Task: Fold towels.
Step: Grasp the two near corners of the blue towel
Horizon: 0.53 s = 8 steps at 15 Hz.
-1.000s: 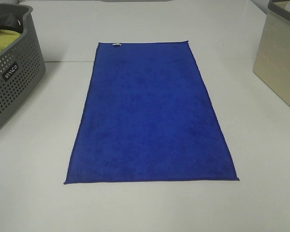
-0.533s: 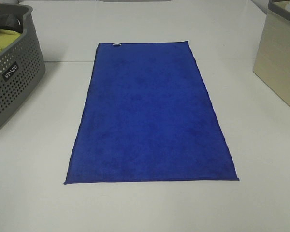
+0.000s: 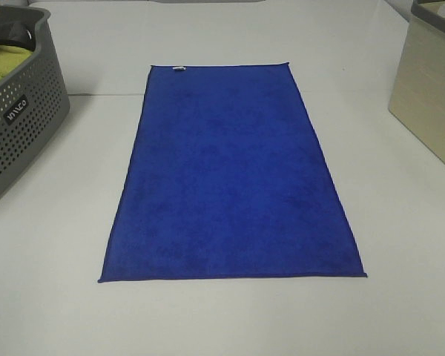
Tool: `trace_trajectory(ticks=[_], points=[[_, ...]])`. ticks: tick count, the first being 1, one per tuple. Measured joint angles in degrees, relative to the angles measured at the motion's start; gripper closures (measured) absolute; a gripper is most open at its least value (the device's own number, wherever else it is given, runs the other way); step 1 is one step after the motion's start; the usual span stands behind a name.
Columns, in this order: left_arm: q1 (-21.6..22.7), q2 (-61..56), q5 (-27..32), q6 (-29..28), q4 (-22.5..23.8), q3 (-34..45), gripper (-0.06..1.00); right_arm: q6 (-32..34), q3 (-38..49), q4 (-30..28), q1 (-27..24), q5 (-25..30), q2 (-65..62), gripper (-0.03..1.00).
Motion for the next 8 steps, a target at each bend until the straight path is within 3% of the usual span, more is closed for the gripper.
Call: trace_trajectory(ticks=[8], points=[[0.0,0.0,0.0,0.0,0.0,0.0,0.3,0.0,0.0,0.0,0.0,0.0,0.0,0.22]])
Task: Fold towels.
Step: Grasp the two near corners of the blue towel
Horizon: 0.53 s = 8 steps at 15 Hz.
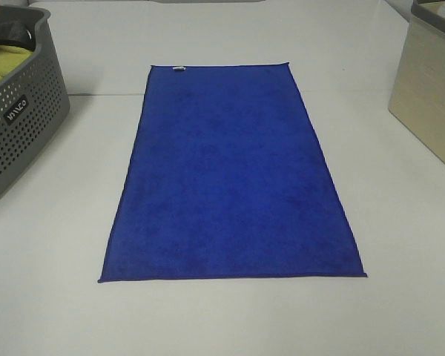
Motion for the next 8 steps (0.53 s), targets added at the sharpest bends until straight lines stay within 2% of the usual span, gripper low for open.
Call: trace_trajectory(ticks=[8], points=[[0.0,0.0,0.0,0.0,0.0,0.0,0.3,0.0,0.0,0.0,0.0,0.0,0.0,0.22]])
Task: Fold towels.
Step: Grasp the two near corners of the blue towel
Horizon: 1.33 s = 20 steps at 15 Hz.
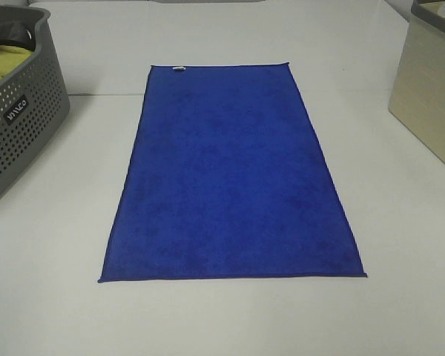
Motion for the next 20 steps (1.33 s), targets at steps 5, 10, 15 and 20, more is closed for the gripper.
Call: trace_trajectory(ticks=[5,10,15,20], points=[[0.0,0.0,0.0,0.0,-0.97,0.0,0.3,0.0,0.0,0.0,0.0,0.0,0.0,0.22],[0.0,0.0,0.0,0.0,-3.27,0.0,0.3,0.0,0.0,0.0,0.0,0.0,0.0,0.22],[0.0,0.0,0.0,0.0,-4.07,0.0,0.3,0.0,0.0,0.0,0.0,0.0,0.0,0.22],[0.0,0.0,-0.17,0.0,-4.07,0.0,0.3,0.0,0.0,0.0,0.0,0.0,0.0,0.22]])
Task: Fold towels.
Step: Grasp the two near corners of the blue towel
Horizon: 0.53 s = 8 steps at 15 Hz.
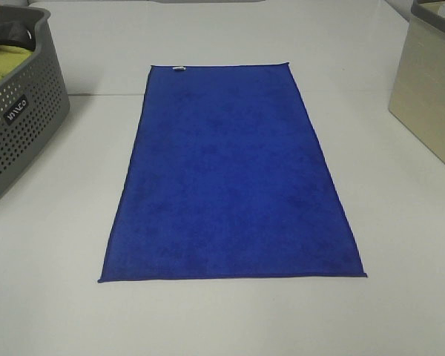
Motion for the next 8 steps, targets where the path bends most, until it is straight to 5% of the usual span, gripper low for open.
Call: trace_trajectory(ticks=[2,5,6,8], points=[[0.0,1.43,-1.32,-0.06,0.0,-0.52,0.3,0.0,-0.06,-0.34,0.0,-0.46,0.06,0.22],[0.0,9.45,-15.36,-0.74,-2.01,-0.63,0.3,0.11,-1.78,-1.2,0.0,-4.47,8.42,0.22],[0.0,16.62,-22.98,-0.92,-4.35,0.06,0.3,0.11,-2.86,-1.32,0.0,-7.73,17.48,0.22],[0.0,24.18,-24.81,-0.97,-10.49,0.06,0.3,0.17,-5.1,-0.92,0.0,-9.68,28.02,0.22]])
